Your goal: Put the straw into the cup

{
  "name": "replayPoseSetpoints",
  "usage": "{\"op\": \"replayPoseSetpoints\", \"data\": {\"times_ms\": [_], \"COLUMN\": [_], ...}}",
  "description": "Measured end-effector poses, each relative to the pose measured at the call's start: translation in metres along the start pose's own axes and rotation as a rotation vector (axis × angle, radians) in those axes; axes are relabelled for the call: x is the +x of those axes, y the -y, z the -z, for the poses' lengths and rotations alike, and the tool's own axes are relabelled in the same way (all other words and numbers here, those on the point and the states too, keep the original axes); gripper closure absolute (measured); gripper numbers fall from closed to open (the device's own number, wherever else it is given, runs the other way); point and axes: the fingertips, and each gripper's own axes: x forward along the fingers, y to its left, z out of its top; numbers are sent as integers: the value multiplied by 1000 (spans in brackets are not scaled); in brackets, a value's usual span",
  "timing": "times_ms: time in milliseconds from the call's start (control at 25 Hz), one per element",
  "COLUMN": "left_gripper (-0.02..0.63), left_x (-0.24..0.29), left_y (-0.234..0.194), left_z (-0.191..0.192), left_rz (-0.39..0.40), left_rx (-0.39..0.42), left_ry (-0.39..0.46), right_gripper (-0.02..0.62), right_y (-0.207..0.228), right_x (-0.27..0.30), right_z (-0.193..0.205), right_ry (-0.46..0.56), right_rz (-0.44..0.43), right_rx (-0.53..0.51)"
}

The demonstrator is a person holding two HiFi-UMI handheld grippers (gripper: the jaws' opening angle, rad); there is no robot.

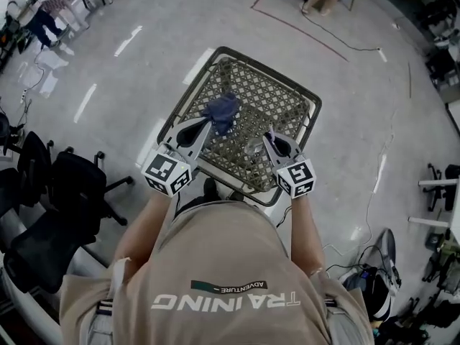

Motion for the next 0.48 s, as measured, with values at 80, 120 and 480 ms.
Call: {"op": "replayPoseSetpoints", "data": {"times_ms": [80, 120, 480], "left_gripper": [591, 591, 591], "left_x": [-8, -12, -49], "left_y": [-8, -11, -28], "left_z": [1, 1, 2], "left_rz": [-24, -35, -111], "left_rx": [-8, -14, -14], "left_ry": [6, 8, -10], "right_gripper": [565, 565, 563], "right_y": [1, 2, 9], "right_x": [7, 10, 29], "right_z": [9, 15, 59], "right_ry": [-21, -35, -110], "right_rz": [10, 15, 20], "right_rx": [-2, -1, 49]}}
